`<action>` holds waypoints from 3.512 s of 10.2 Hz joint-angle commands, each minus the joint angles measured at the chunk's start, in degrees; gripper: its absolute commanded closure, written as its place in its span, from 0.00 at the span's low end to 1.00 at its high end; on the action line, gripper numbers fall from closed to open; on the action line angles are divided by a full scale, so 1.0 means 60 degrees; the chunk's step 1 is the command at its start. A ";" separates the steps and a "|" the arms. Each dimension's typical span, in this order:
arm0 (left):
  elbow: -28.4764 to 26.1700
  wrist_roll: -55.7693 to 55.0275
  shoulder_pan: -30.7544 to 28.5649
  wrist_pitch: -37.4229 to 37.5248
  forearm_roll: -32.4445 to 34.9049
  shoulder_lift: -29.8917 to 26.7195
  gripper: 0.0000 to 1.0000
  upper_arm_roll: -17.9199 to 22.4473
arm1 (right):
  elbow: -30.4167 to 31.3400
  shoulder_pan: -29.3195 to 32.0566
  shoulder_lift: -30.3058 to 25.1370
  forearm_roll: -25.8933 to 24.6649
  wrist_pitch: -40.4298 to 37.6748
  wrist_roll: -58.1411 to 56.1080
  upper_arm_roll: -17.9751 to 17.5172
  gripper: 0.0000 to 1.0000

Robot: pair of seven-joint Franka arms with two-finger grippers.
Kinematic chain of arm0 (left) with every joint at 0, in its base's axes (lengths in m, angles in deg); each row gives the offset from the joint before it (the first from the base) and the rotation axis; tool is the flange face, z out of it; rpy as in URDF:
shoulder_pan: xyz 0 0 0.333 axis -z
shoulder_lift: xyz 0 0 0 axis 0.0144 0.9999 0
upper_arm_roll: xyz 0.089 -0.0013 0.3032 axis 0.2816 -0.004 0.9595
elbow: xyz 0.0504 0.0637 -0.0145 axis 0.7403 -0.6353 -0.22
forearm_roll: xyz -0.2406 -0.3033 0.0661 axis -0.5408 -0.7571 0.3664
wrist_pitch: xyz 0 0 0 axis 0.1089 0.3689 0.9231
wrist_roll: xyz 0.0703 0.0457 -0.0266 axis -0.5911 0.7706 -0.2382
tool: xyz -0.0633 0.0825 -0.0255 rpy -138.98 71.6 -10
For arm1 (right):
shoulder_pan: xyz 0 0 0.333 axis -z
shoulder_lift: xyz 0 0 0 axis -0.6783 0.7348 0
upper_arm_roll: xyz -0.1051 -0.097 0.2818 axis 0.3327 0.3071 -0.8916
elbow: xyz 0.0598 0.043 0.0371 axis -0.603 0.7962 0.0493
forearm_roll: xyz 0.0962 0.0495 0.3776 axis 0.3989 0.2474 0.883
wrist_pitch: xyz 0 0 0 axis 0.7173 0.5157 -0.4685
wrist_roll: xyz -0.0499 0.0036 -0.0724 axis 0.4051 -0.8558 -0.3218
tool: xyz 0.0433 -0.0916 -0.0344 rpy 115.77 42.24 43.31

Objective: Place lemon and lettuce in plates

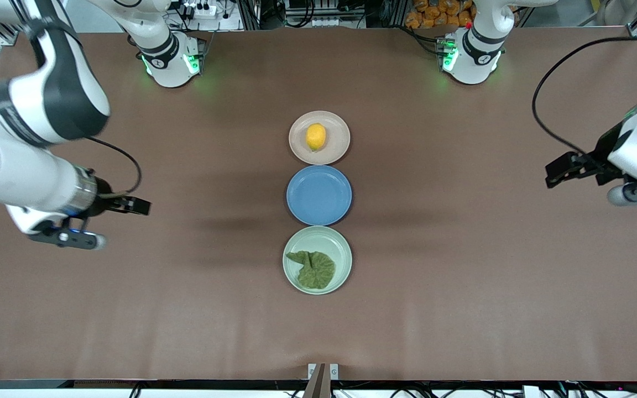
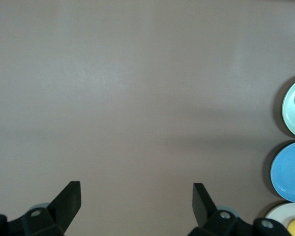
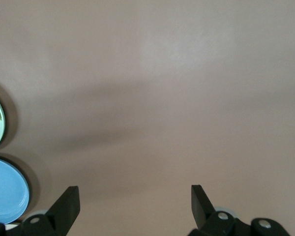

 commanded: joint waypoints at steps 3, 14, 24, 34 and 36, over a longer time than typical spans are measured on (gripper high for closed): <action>-0.0270 0.0139 -0.0121 0.0558 -0.0123 -0.0567 0.00 -0.0101 | 0.0101 0.0828 -0.1004 -0.0075 -0.0540 -0.1023 -0.0138 0.00; -0.0064 0.0227 -0.0179 0.0208 -0.0064 -0.0509 0.00 0.0060 | 0.1581 0.0917 -0.3347 0.1111 0.0485 -0.1696 0.1295 0.00; -0.0050 0.0212 -0.0062 0.0207 -0.0064 -0.0392 0.00 0.0045 | 0.1419 -0.0929 -0.3510 0.1405 -0.0041 -0.1726 0.3304 0.00; -0.0035 0.0139 -0.0047 0.0090 -0.0093 -0.0406 0.00 -0.0013 | 0.0833 -0.0959 -0.3114 0.1405 -0.0233 -0.1916 0.3231 0.00; -0.0035 0.0124 -0.0062 0.0090 -0.0093 -0.0406 0.00 -0.0013 | 0.0878 -0.0944 -0.3100 0.1405 -0.0233 -0.2603 0.3245 0.00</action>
